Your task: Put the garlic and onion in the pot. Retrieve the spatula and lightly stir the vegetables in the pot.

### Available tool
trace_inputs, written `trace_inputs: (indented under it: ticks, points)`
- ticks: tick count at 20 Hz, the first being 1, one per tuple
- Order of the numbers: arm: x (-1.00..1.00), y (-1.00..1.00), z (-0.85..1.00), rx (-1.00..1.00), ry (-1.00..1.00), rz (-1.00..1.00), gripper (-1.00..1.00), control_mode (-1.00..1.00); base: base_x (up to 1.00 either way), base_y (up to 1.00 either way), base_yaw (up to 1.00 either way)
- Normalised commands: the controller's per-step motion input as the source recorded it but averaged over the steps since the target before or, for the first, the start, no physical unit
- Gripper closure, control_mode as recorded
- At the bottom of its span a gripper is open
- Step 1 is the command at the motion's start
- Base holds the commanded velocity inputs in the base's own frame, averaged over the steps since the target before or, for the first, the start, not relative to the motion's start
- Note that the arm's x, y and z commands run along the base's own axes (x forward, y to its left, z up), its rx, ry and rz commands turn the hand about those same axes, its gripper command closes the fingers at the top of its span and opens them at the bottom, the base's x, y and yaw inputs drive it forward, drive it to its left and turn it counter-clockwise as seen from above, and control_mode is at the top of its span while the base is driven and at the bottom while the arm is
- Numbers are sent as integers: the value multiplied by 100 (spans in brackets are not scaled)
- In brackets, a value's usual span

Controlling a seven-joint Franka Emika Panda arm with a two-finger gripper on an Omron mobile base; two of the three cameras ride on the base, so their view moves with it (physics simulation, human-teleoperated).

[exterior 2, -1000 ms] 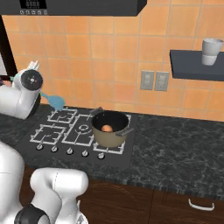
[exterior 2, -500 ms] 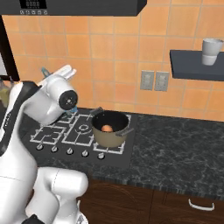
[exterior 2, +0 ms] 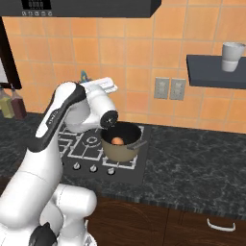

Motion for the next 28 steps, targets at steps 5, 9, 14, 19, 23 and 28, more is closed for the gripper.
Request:
trace_inputs:
  ticks: [5, 9, 14, 19, 23, 28]
  points:
    - [42, -75, -32, 15, 7, -3, 100, -100, 0, 0, 0]
    - [18, -60, -62, 15, 8, 0, 100, -100, 0, 0, 0]
    - [26, -34, -45, 10, 3, 0, 100, -100, 0, 0, 0]
    - [22, -3, -23, 3, 0, 0, 100, -100, 0, 0, 0]
    - [36, 0, -46, 0, 0, 0, 100, -100, 0, 0, 0]
    - [38, 0, -34, 0, 0, 0, 100, -100, 0, 0, 0]
